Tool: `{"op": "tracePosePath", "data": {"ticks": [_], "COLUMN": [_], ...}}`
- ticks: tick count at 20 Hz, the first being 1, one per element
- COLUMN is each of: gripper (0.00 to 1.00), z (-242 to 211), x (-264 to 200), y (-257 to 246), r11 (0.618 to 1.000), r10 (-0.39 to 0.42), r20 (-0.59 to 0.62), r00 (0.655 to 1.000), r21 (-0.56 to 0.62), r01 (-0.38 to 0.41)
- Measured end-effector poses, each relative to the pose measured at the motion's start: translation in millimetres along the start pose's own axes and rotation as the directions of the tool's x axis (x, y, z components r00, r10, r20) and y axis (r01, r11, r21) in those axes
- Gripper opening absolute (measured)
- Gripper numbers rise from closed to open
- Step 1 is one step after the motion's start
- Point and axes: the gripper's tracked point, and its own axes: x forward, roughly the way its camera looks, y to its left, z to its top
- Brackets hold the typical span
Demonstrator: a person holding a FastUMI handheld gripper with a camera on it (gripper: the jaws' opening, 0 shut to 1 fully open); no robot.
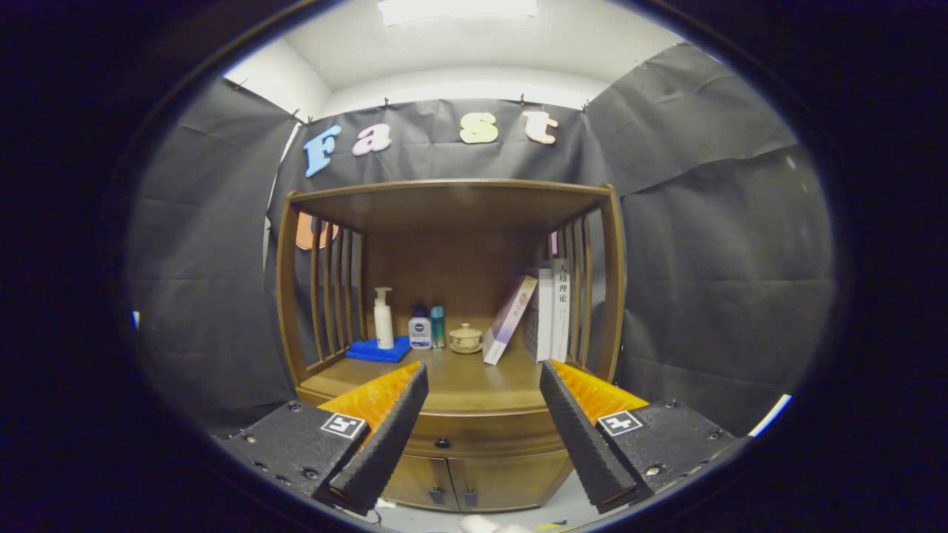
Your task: Pull open the drawer, take out the items inside it, and place them on the countertop above the cabinet.
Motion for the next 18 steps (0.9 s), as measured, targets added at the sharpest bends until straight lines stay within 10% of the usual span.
{"op": "tracePosePath", "data": {"ticks": [18], "gripper": [0.99], "z": [-223], "x": [121], "y": [42], "r11": [0.996], "r10": [0.087], "r20": [-0.161], "r00": [0.983], "r21": [0.012], "r01": [-0.086]}}
